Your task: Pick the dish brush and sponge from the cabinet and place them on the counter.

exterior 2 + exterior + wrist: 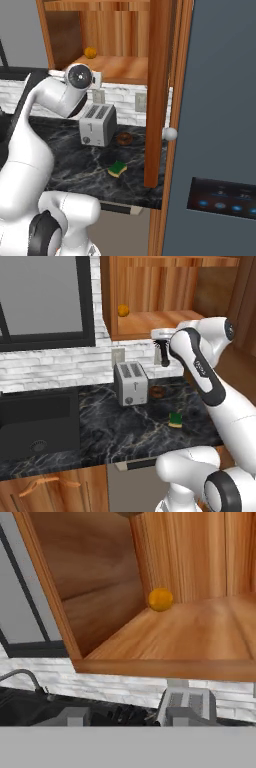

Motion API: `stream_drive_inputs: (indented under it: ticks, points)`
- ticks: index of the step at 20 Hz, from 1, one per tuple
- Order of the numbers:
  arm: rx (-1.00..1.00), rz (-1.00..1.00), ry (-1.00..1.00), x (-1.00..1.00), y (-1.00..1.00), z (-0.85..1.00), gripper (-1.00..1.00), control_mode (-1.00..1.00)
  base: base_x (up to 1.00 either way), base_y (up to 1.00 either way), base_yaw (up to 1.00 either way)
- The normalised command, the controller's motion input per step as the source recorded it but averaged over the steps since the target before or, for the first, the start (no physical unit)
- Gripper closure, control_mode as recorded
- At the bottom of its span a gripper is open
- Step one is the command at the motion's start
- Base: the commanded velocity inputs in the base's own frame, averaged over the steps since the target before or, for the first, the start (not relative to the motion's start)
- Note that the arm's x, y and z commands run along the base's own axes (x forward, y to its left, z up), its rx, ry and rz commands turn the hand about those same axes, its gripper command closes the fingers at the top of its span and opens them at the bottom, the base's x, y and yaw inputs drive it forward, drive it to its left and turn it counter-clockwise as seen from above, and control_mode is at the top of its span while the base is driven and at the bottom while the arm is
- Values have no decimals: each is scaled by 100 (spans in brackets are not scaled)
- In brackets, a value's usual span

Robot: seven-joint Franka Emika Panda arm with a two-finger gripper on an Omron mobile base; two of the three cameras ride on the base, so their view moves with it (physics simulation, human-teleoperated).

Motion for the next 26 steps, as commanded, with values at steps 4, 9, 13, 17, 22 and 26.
stream_drive_inputs:
  ticks: [4,9,13,17,22,26]
  points:
    - [-4,0,-10,-38,0,-20,100,-100,0,0,0]
    - [-4,0,-2,-34,0,-34,100,-100,0,0,0]
    - [-2,0,0,-25,0,-40,100,-100,0,0,0]
    - [-3,0,5,-12,6,-41,100,-100,0,0,0]
    - [-6,0,1,-4,15,-46,100,-100,0,0,0]
    - [-9,0,0,-1,20,-48,100,-100,0,0,0]
